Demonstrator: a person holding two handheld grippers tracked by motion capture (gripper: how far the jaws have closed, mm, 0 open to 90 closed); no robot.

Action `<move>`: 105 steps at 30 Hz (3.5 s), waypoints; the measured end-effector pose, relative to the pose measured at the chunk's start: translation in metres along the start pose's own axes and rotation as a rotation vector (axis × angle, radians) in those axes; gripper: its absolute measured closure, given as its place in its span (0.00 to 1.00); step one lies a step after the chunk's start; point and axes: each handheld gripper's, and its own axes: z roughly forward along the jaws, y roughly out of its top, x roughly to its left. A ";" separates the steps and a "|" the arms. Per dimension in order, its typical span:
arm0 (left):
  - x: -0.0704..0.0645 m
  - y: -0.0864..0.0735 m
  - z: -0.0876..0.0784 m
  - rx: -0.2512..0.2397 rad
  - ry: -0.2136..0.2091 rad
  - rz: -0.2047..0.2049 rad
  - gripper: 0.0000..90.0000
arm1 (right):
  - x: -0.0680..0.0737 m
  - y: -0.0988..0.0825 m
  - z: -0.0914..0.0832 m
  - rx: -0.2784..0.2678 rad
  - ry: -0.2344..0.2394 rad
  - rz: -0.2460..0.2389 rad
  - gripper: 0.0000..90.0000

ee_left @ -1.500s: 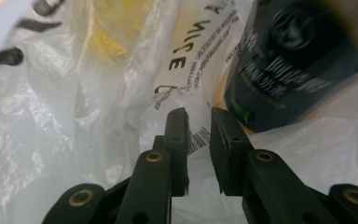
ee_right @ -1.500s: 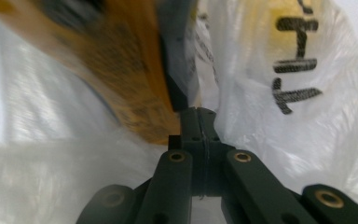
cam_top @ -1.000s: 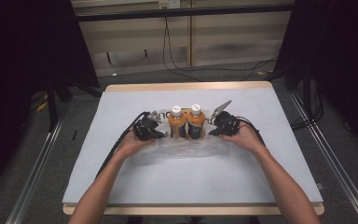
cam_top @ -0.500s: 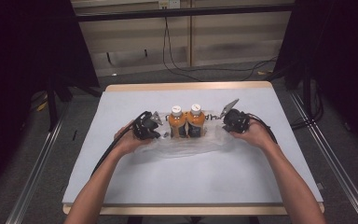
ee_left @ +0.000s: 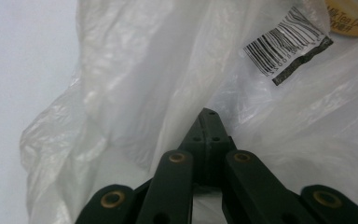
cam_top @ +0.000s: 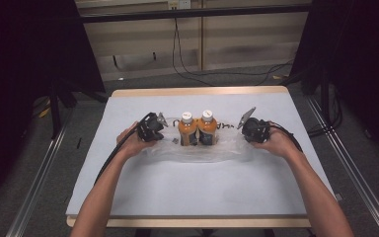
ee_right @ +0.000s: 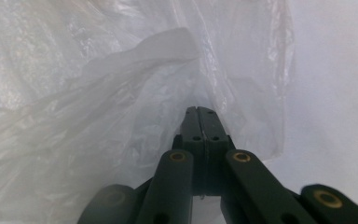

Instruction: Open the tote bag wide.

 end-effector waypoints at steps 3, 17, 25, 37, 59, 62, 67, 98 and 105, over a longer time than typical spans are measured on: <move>0.003 -0.003 0.000 -0.013 -0.007 -0.024 1.00 | -0.003 0.000 0.003 -0.007 -0.041 0.024 1.00; -0.003 -0.001 -0.002 0.087 0.034 0.091 1.00 | -0.007 -0.009 -0.003 0.010 0.018 -0.023 1.00; 0.009 0.000 0.001 0.067 0.029 0.042 1.00 | -0.012 -0.005 0.002 0.006 -0.038 -0.009 1.00; 0.022 -0.011 0.002 -0.024 0.000 -0.044 1.00 | -0.015 -0.013 0.000 -0.022 -0.030 0.014 1.00; 0.020 -0.027 -0.045 -0.444 -0.124 -0.251 1.00 | -0.013 -0.012 -0.029 -0.344 0.060 0.164 1.00; 0.020 -0.028 -0.053 -0.478 -0.129 -0.252 1.00 | -0.012 -0.011 -0.036 -0.393 0.078 0.178 1.00; 0.022 -0.032 -0.064 -0.606 -0.182 -0.319 0.99 | -0.008 -0.006 -0.043 -0.477 0.106 0.206 1.00; -0.079 0.025 -0.064 -0.567 -0.213 -0.116 1.00 | -0.014 0.066 -0.042 -0.512 0.169 0.186 1.00; -0.091 0.041 -0.041 -0.505 -0.203 -0.070 1.00 | -0.019 0.069 -0.009 -0.431 0.198 0.197 1.00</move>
